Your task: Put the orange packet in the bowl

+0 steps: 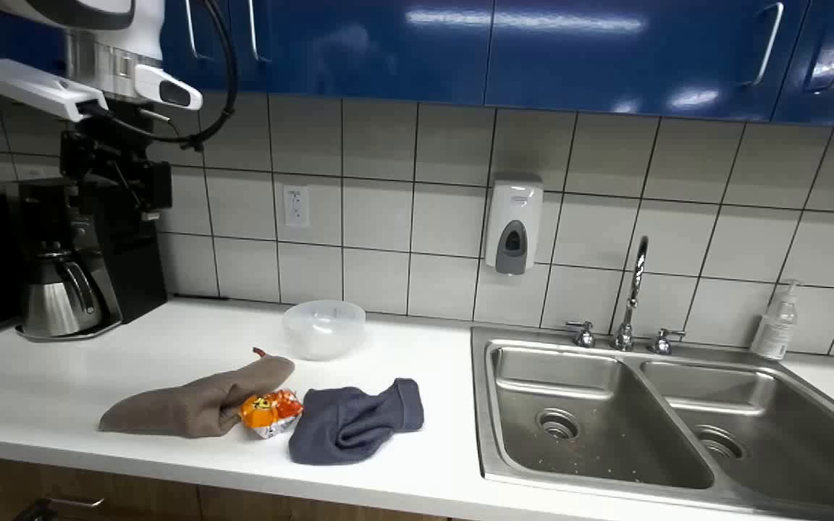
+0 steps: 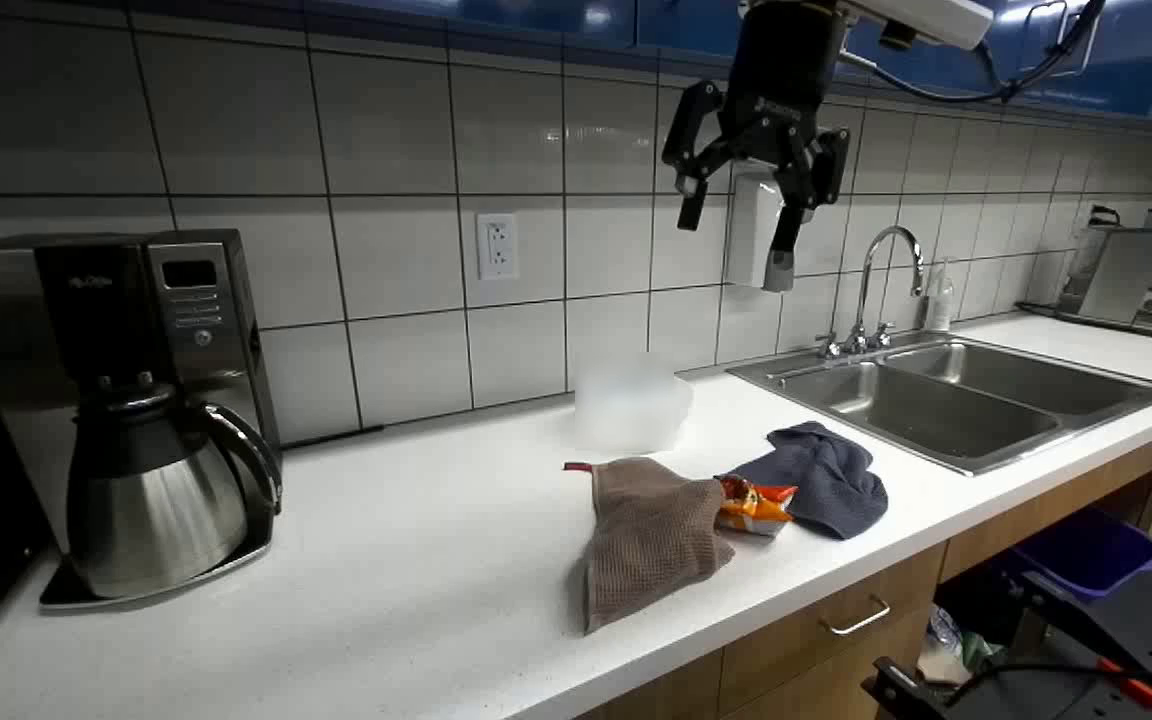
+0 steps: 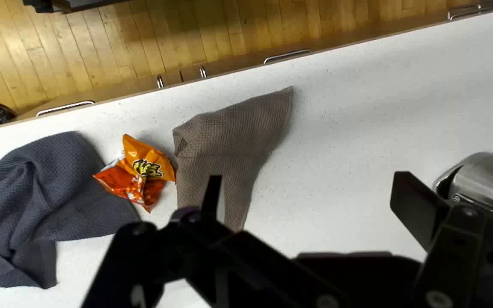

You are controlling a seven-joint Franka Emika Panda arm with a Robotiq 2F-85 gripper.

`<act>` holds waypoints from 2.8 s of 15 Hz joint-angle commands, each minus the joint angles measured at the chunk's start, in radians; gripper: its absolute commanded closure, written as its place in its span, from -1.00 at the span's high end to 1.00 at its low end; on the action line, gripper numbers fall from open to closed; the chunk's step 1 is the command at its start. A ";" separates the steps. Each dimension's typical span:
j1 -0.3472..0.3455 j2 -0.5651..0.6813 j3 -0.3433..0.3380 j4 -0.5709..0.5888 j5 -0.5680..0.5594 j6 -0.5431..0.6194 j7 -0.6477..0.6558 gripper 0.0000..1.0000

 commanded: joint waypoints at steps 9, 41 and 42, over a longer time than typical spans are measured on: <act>-0.010 0.001 0.009 0.002 0.004 -0.003 -0.004 1.00; -0.147 0.856 -0.080 0.374 -0.112 0.328 -0.417 1.00; -0.149 0.879 -0.076 0.392 -0.122 0.326 -0.412 1.00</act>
